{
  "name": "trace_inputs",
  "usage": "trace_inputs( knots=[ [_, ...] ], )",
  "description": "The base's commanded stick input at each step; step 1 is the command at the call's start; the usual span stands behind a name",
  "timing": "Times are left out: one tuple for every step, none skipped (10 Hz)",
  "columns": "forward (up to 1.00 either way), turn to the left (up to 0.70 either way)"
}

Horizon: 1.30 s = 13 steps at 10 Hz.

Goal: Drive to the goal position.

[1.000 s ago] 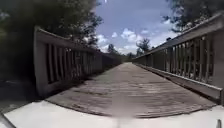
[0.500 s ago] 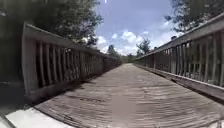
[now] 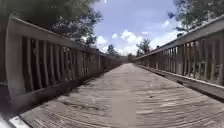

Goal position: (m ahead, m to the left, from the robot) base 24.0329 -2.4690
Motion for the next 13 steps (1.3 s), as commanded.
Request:
trace_inputs(
  knots=[
    [0.5, 0.01],
    [0.5, 0.01],
    [0.5, 0.01],
    [0.5, 0.01],
    [0.5, 0.01],
    [0.5, 0.01],
    [0.5, 0.01],
    [0.5, 0.01],
    [0.5, -0.3],
    [0.5, -0.49],
    [0.5, -0.49],
    [0.5, -0.49],
    [0.5, -0.49]
  ],
)
